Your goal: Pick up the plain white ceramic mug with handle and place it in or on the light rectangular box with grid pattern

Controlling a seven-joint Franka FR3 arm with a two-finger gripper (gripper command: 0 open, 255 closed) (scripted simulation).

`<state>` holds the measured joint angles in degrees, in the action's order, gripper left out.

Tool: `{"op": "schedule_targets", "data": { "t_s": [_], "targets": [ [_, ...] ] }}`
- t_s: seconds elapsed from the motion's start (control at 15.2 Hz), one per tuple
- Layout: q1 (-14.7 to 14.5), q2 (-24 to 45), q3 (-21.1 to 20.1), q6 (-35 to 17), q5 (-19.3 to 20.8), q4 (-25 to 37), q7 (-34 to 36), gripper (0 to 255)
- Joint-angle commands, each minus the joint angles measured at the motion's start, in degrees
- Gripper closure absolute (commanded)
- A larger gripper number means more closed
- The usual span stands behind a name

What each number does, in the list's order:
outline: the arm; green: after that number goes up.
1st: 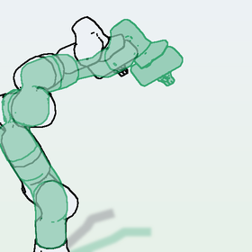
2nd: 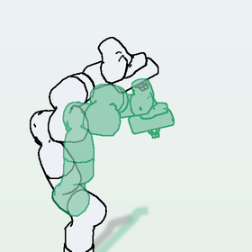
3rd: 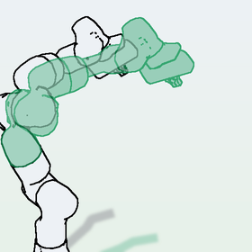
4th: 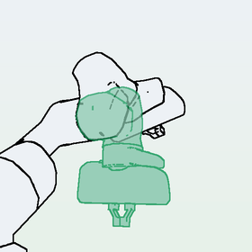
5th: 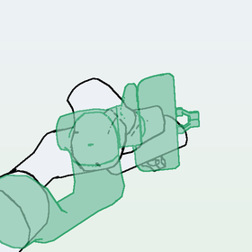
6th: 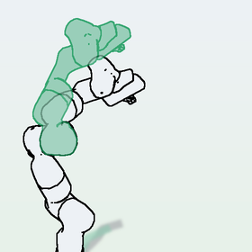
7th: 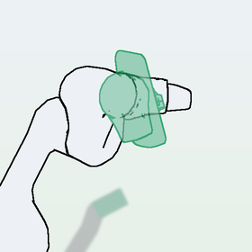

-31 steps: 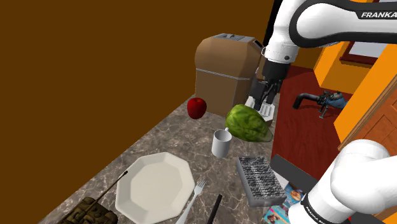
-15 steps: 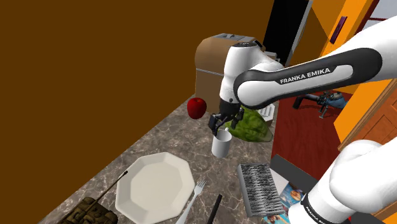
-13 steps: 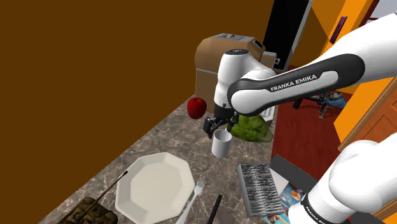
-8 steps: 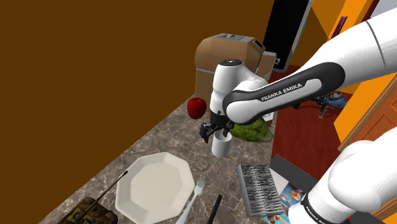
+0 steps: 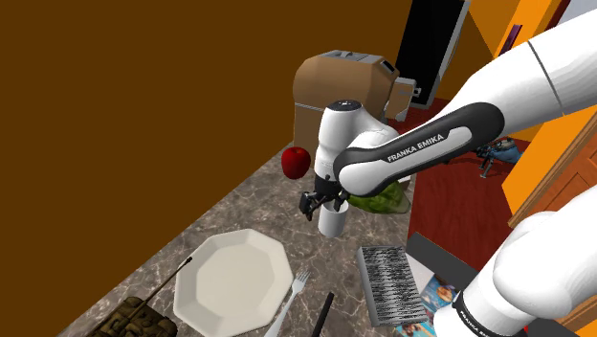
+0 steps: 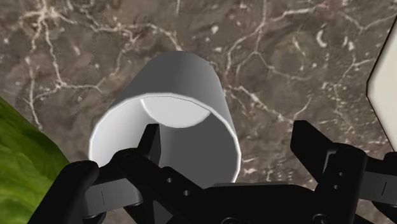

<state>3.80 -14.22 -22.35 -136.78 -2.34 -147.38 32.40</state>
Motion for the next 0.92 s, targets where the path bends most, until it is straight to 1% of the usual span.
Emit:
{"op": "schedule_targets", "data": {
  "t_s": [0.0,0.13,0.2,0.79,0.86],
  "targets": [
    [0.0,0.0,0.0,-0.1,0.0,0.0,0.0,0],
    [0.0,0.0,0.0,0.0,0.0,0.0,0.0,0],
    [0.0,0.0,0.0,0.0,0.0,0.0,0.0,255],
    [0.0,0.0,0.0,-0.1,0.0,0.0,0.0,255],
    [-0.1,-0.6,0.1,0.8,-0.2,0.3,-0.2,255]
  ]
}}
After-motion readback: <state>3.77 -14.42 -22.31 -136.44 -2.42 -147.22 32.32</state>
